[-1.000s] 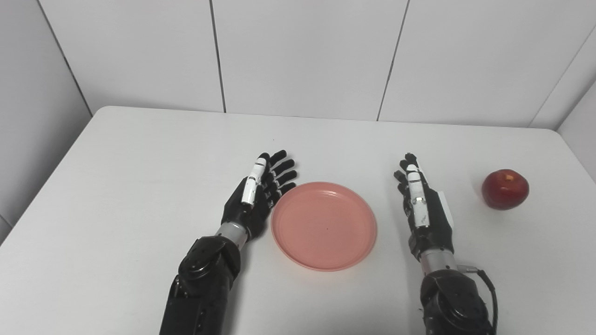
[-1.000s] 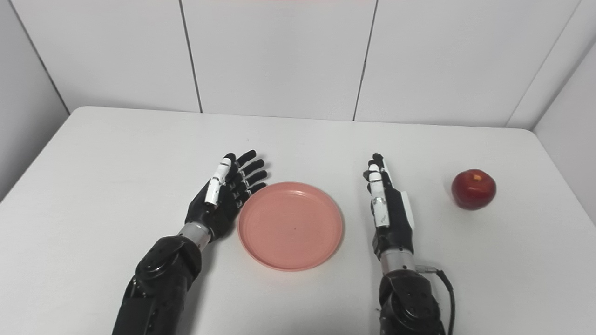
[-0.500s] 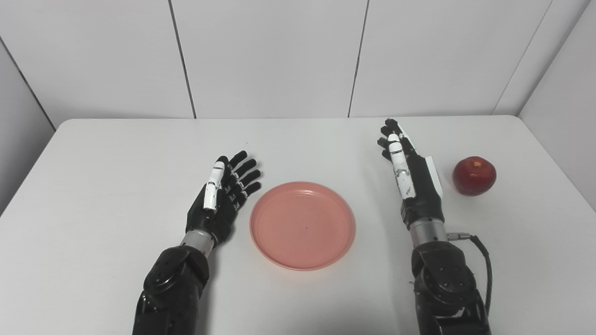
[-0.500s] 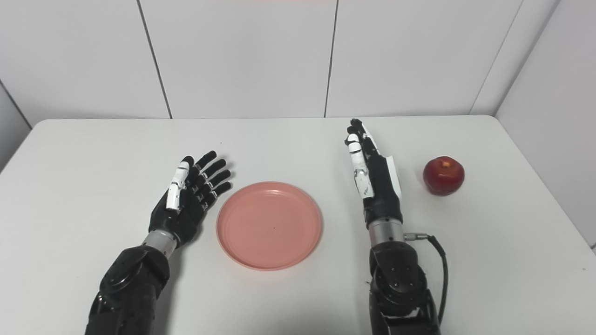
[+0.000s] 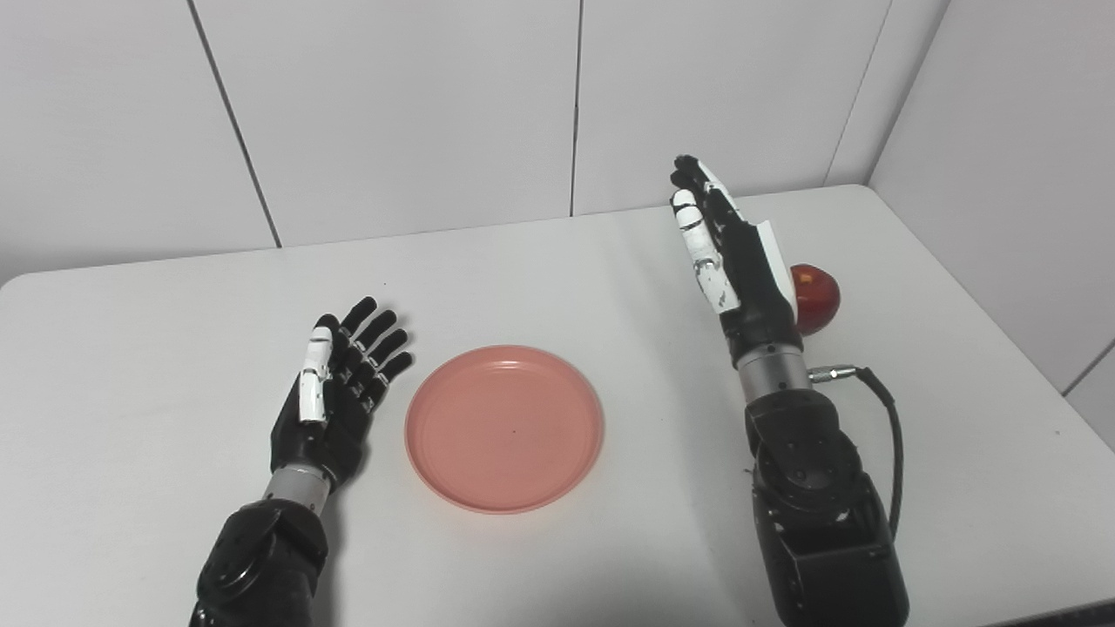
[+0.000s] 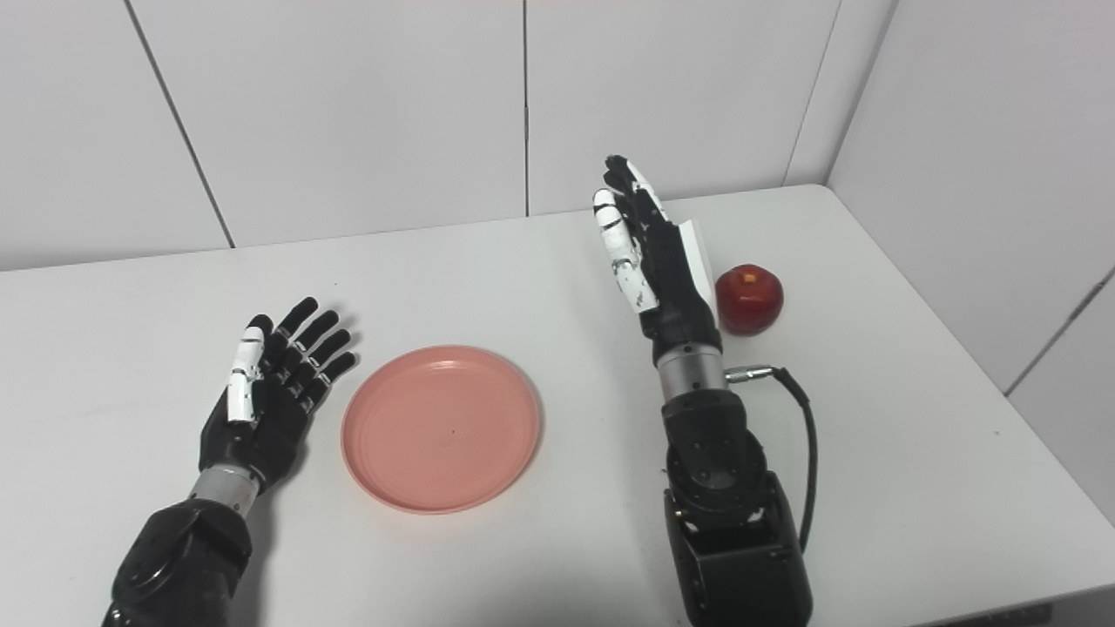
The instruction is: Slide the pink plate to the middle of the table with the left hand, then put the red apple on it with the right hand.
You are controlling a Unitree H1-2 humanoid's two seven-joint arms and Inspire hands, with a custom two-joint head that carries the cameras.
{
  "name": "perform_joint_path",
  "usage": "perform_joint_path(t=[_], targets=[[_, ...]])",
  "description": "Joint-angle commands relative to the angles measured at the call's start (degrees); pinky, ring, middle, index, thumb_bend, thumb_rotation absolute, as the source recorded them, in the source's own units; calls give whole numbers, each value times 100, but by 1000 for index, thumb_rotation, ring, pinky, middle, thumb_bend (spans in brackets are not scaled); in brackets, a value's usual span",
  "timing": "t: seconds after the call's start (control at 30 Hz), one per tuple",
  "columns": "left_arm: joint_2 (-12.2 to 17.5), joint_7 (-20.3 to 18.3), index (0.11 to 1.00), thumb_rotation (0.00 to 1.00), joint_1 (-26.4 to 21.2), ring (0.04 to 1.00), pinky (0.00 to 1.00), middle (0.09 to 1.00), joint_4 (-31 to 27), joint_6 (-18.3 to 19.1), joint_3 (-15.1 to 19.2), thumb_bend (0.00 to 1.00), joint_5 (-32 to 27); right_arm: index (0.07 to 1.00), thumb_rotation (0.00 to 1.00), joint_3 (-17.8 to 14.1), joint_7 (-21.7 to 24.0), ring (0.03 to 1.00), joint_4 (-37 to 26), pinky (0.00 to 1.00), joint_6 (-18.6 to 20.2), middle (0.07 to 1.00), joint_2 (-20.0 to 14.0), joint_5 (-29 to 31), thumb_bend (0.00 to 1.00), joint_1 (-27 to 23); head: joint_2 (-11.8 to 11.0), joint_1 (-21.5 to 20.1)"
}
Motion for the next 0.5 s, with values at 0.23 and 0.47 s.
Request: perform_joint_path(t=[0.23,0.47], targets=[[76,-52,861,1000,-43,872,857,876,263,-165,19,360,-13,885,693,19,111,856,-535,765,236,882,-464,-1063,714,-322,-116,-91],[82,-114,866,1000,-39,874,863,879,335,-227,35,359,-76,920,491,-292,361,867,-746,789,312,893,-605,-1580,825,-295,-206,-95]])
